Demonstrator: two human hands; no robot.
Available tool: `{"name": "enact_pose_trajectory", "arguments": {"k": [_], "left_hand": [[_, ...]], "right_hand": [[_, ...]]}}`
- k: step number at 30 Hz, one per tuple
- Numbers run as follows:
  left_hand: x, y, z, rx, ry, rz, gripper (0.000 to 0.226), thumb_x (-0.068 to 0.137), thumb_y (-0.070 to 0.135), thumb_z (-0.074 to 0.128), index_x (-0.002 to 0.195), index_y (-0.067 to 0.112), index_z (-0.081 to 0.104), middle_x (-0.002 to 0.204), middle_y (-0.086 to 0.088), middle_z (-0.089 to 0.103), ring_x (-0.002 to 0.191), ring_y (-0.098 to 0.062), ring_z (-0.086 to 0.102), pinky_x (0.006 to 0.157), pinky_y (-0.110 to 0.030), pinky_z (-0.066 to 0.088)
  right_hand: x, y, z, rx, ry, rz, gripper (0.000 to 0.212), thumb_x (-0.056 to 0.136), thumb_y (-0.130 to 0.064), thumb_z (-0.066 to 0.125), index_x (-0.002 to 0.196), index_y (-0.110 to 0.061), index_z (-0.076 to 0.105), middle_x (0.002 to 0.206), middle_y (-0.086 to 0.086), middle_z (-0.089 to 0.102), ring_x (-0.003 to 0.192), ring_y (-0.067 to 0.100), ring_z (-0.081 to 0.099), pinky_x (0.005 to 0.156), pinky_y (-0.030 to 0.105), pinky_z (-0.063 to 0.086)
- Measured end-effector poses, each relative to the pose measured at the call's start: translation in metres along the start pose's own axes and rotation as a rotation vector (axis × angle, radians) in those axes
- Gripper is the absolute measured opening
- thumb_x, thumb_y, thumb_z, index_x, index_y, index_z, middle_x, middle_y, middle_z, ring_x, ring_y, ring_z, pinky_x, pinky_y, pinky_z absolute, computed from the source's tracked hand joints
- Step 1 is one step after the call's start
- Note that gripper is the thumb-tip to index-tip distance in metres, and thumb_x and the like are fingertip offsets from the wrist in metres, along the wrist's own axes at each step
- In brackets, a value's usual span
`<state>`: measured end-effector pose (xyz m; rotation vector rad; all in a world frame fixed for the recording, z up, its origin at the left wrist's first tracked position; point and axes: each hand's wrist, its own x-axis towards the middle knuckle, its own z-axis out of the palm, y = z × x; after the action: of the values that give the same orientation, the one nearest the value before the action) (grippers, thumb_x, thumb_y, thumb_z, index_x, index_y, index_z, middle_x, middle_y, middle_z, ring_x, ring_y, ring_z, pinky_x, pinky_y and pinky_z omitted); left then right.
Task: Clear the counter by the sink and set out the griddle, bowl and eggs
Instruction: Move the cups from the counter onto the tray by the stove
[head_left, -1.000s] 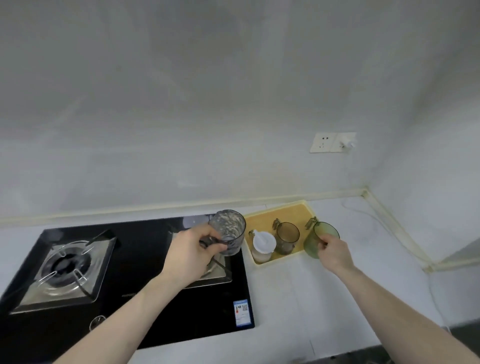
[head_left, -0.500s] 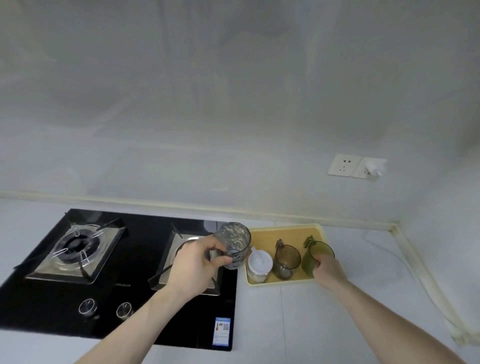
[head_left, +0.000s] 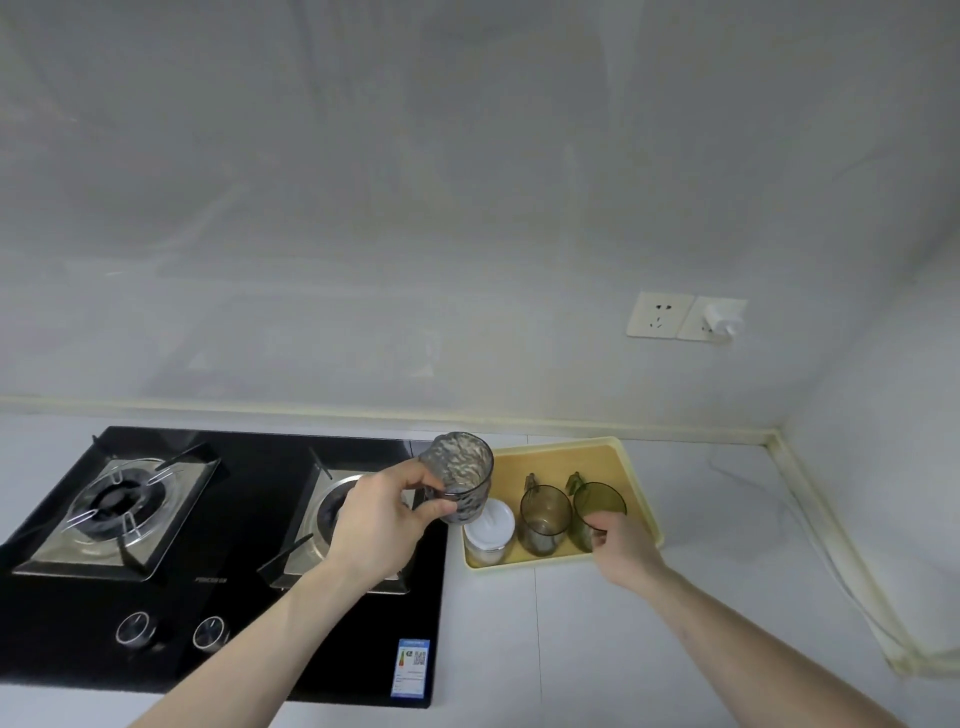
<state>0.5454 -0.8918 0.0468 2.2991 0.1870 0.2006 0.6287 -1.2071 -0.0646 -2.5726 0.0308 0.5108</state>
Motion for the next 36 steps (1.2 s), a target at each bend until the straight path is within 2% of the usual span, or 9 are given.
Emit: {"name": "enact_pose_trajectory", "arguments": {"k": [5, 10, 14, 17, 23, 25, 27, 31, 36], "left_hand": [[0.01, 0.009, 0.016, 0.021, -0.045, 0.032, 0.019, 0.076, 0.037, 0.088, 0.085, 0.034, 0.071, 0.082, 0.022, 0.073, 0.063, -0.002, 0.064, 0.065, -0.023, 0.051], [0.02, 0.016, 0.027, 0.052, -0.072, 0.123, 0.02, 0.077, 0.035, 0.088, 0.083, 0.035, 0.069, 0.08, 0.024, 0.07, 0.06, -0.002, 0.06, 0.063, -0.027, 0.051], [0.03, 0.028, 0.039, 0.157, -0.14, 0.242, 0.021, 0.079, 0.045, 0.084, 0.088, 0.038, 0.066, 0.091, 0.025, 0.066, 0.072, -0.001, 0.056, 0.064, -0.029, 0.047], [0.034, 0.045, 0.052, 0.202, -0.202, 0.334, 0.021, 0.081, 0.049, 0.079, 0.09, 0.037, 0.065, 0.104, 0.026, 0.065, 0.084, -0.001, 0.056, 0.07, -0.028, 0.048], [0.039, 0.076, 0.083, 0.167, -0.261, 0.407, 0.023, 0.086, 0.049, 0.076, 0.103, 0.041, 0.062, 0.124, 0.036, 0.057, 0.092, -0.004, 0.061, 0.079, -0.03, 0.055], [0.04, 0.082, 0.087, 0.073, -0.279, 0.391, 0.043, 0.087, 0.044, 0.077, 0.124, 0.046, 0.055, 0.148, 0.036, 0.041, 0.106, 0.003, 0.06, 0.089, -0.024, 0.052], [0.041, 0.08, 0.085, 0.016, -0.252, 0.358, 0.059, 0.087, 0.042, 0.078, 0.135, 0.047, 0.045, 0.151, 0.034, 0.038, 0.114, 0.007, 0.057, 0.091, -0.022, 0.052], [0.042, 0.044, 0.067, 0.033, -0.173, 0.247, 0.034, 0.087, 0.029, 0.076, 0.113, 0.042, 0.06, 0.126, 0.03, 0.057, 0.109, 0.003, 0.059, 0.087, -0.027, 0.055], [0.036, -0.005, 0.052, 0.217, -0.227, 0.139, 0.023, 0.084, 0.033, 0.073, 0.1, 0.044, 0.061, 0.12, 0.03, 0.057, 0.096, -0.001, 0.061, 0.079, -0.032, 0.056]], "right_hand": [[-0.001, 0.005, -0.007, 0.061, -0.064, -0.019, 0.042, 0.1, -0.011, 0.054, 0.141, -0.017, 0.058, 0.142, 0.0, 0.06, 0.129, 0.019, 0.057, 0.109, 0.028, 0.044], [-0.014, -0.017, -0.048, 0.156, 0.127, -0.142, 0.05, 0.092, -0.028, 0.067, 0.14, -0.031, 0.055, 0.135, -0.014, 0.06, 0.118, 0.012, 0.061, 0.102, 0.027, 0.049], [-0.033, -0.059, -0.091, 0.573, -0.238, -0.189, 0.062, 0.084, -0.047, 0.075, 0.139, -0.045, 0.047, 0.128, -0.019, 0.062, 0.093, 0.017, 0.075, 0.08, 0.037, 0.061], [-0.036, -0.078, -0.107, 0.735, -0.353, -0.118, 0.048, 0.097, -0.04, 0.065, 0.142, -0.031, 0.049, 0.13, -0.007, 0.062, 0.089, 0.028, 0.077, 0.068, 0.034, 0.06], [-0.023, -0.065, -0.109, 0.601, -0.088, -0.138, 0.02, 0.104, -0.028, 0.055, 0.115, -0.02, 0.071, 0.109, -0.002, 0.075, 0.068, 0.025, 0.077, 0.061, 0.033, 0.062], [-0.018, -0.055, -0.113, 0.587, 0.011, -0.124, 0.02, 0.103, -0.023, 0.057, 0.115, -0.017, 0.071, 0.11, 0.0, 0.073, 0.066, 0.021, 0.077, 0.057, 0.032, 0.062], [-0.011, -0.041, -0.121, 0.608, 0.111, -0.089, 0.016, 0.101, -0.012, 0.058, 0.11, -0.016, 0.072, 0.107, 0.001, 0.071, 0.069, 0.02, 0.076, 0.057, 0.034, 0.063], [0.005, -0.002, -0.139, 0.61, 0.29, 0.035, 0.019, 0.099, -0.006, 0.055, 0.099, -0.018, 0.07, 0.104, 0.006, 0.071, 0.068, 0.02, 0.075, 0.058, 0.037, 0.064], [0.031, 0.049, -0.127, 0.515, 0.351, 0.188, 0.021, 0.102, -0.008, 0.048, 0.103, -0.008, 0.069, 0.102, 0.012, 0.07, 0.057, 0.027, 0.074, 0.061, 0.042, 0.064]]}}
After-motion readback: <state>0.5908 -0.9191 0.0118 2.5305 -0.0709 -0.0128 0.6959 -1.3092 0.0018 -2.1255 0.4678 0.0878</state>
